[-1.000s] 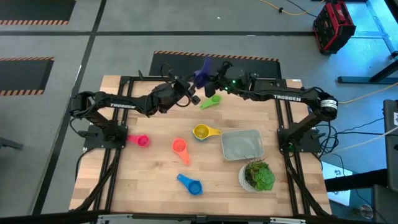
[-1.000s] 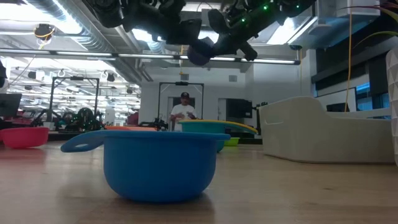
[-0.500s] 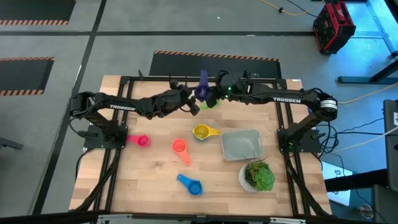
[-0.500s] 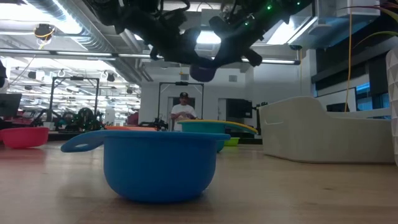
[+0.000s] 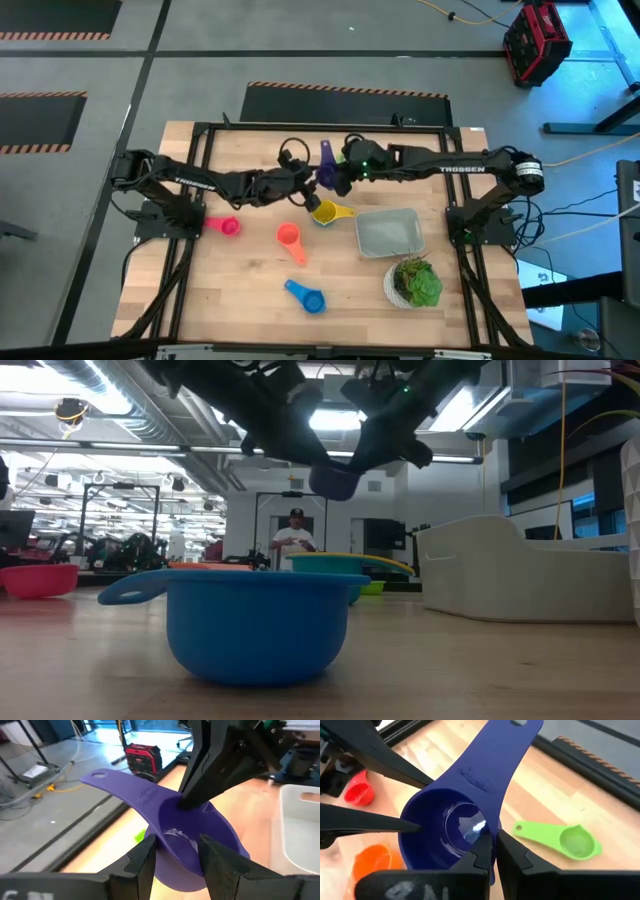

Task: Nest measuring cups in basket
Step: Stack the violet measuring cup on top of the yellow measuring cup

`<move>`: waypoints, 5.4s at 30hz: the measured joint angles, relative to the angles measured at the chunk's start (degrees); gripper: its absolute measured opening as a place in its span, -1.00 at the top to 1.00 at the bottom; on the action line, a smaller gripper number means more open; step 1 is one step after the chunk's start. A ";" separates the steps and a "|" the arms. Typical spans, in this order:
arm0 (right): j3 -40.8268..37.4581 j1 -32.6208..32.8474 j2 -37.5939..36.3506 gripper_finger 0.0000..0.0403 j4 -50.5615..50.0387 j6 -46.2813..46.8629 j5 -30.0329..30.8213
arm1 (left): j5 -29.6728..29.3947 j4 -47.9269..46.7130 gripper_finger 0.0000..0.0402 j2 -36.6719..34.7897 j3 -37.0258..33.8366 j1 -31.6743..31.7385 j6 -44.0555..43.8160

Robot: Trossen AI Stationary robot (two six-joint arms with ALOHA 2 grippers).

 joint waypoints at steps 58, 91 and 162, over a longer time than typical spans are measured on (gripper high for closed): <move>-1.49 7.29 8.99 0.90 -4.00 6.13 -3.87 | 6.44 -16.20 0.32 -0.11 0.11 -8.53 -14.99; -1.49 7.25 10.40 0.90 -4.57 5.83 -6.88 | 10.72 -17.24 0.32 -0.11 0.09 -8.86 -15.29; -1.49 7.58 -4.39 0.75 -22.72 -10.55 -5.64 | 6.47 -29.49 0.32 9.09 0.04 4.17 -16.28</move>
